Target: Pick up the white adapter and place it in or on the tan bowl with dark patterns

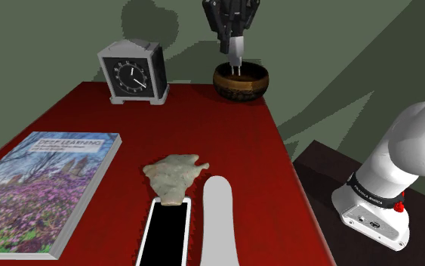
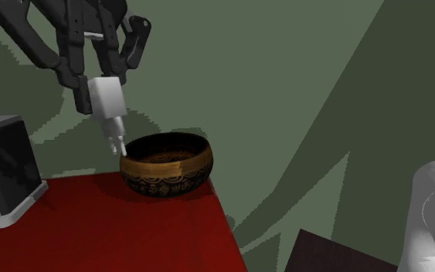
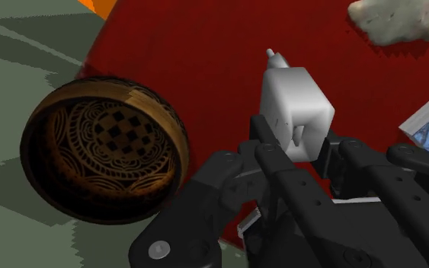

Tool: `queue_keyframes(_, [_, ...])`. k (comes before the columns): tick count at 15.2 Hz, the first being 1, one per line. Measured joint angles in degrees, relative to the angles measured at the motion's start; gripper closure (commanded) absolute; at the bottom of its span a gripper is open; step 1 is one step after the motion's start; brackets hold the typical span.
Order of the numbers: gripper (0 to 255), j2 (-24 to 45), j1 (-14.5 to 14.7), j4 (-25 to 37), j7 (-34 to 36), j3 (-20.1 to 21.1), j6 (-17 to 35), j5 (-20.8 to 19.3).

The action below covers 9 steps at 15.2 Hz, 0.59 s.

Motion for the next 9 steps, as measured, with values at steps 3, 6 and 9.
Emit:
queue_keyframes(3, [255,0.53,-1.51,1.00,-3.83,-2.43,-0.78,-0.70])
queue_keyframes(6, [255,0.37,-3.20,1.16,-8.31,-5.29,-1.41,-1.17])
queue_keyframes(9, [255,0.35,-4.84,1.16,-12.70,-8.03,-1.67,-1.68])
